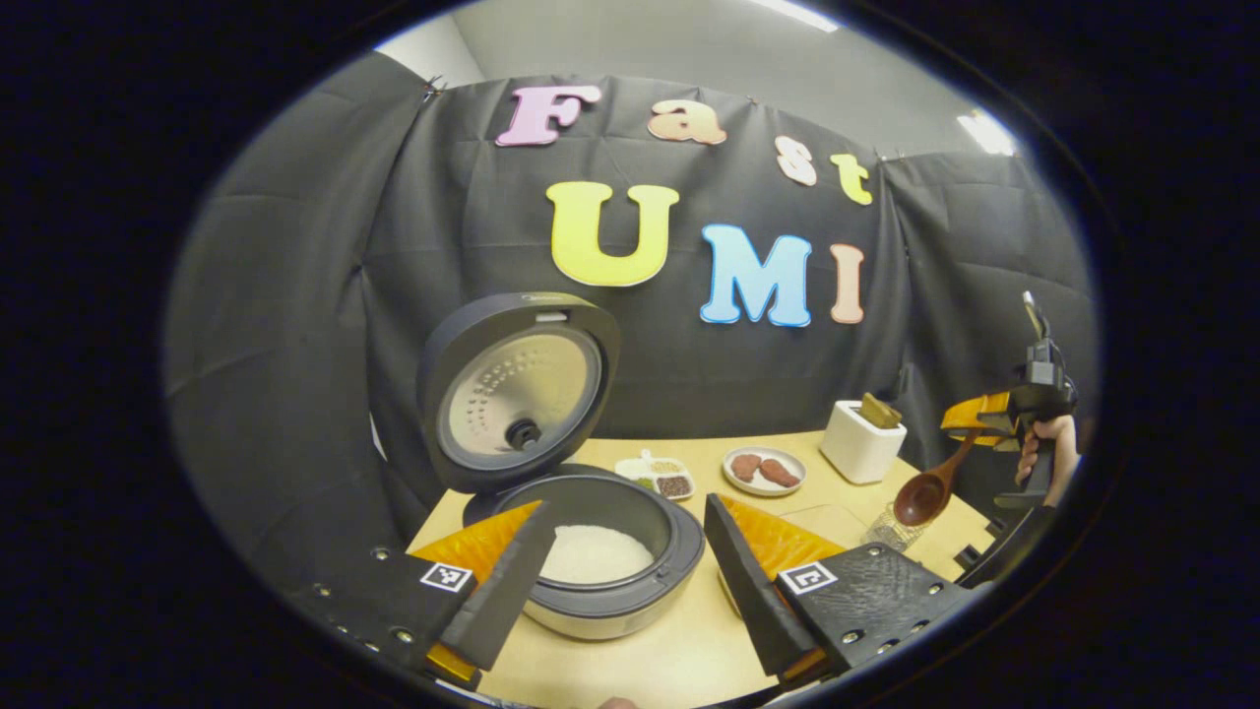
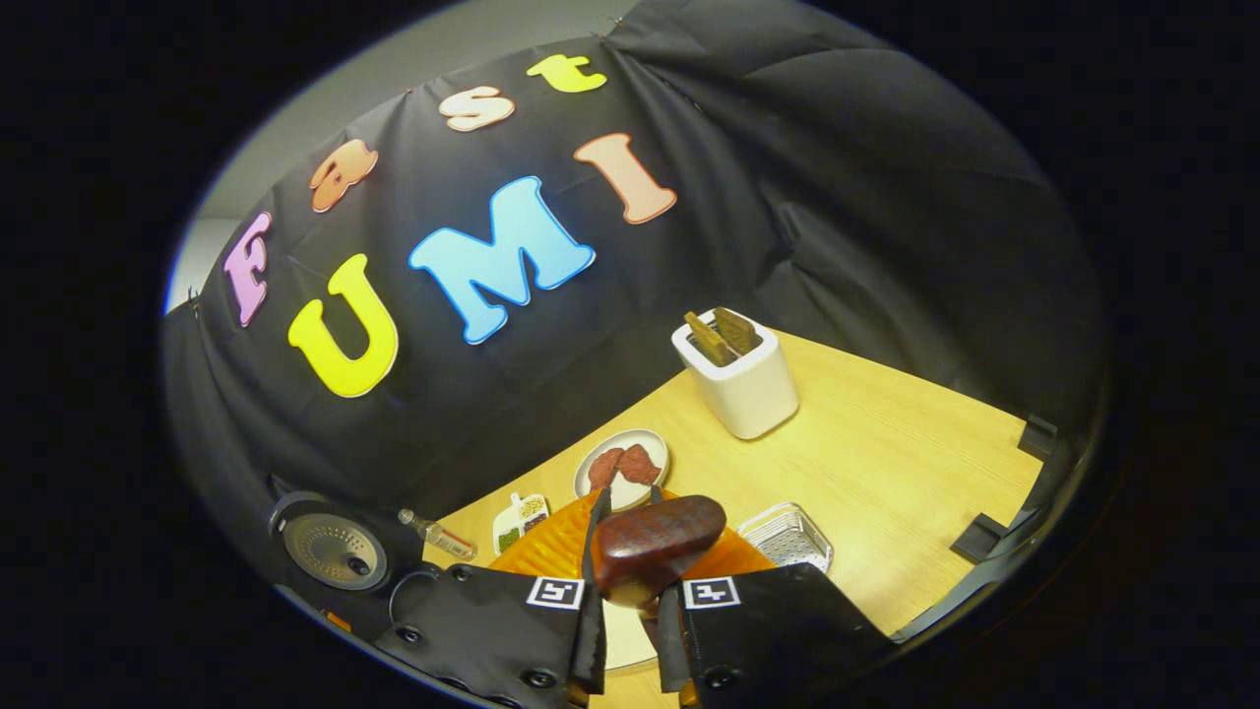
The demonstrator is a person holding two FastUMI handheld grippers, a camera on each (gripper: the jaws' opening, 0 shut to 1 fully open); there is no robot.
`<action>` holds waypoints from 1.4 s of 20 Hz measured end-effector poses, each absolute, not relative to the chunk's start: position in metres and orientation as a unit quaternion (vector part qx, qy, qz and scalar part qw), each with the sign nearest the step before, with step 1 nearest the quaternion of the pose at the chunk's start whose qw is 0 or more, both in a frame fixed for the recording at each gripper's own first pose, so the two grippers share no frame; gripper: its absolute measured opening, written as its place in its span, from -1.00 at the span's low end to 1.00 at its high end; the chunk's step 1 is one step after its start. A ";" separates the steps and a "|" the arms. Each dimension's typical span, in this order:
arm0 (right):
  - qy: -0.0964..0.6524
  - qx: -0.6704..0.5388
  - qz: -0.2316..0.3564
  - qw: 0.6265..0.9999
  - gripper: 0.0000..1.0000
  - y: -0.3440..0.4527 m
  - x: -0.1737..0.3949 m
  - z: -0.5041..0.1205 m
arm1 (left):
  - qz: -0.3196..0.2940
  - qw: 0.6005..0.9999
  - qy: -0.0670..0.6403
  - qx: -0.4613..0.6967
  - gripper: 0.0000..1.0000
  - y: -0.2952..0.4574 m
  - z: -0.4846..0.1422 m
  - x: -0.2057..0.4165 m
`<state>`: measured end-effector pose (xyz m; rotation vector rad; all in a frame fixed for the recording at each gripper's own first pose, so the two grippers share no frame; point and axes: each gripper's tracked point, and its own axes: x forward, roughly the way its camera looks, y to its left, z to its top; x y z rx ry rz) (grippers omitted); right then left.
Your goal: Close the left gripper, press the button to open the rice cooker; take a wooden spoon from the chopstick holder with the right hand, scoop a spoonful of rice and pour it into the rice cooker, then put the wooden spoon back into the chopstick holder.
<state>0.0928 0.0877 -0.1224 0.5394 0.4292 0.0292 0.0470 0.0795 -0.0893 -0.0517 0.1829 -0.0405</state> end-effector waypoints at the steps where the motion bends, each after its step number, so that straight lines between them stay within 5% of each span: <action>1: 0.211 0.254 0.026 0.944 -0.55 0.098 0.095 -0.120 | -0.016 0.995 0.090 -0.026 0.87 0.084 -0.090 0.045; 19: 0.288 -0.024 0.159 0.944 -0.55 0.217 0.119 -0.252 | 0.043 0.990 0.114 -0.072 0.93 0.119 -0.120 0.001; 28: 0.401 0.181 0.147 0.886 -0.55 0.256 0.103 -0.287 | 0.043 0.990 0.115 -0.074 0.93 0.108 -0.121 -0.008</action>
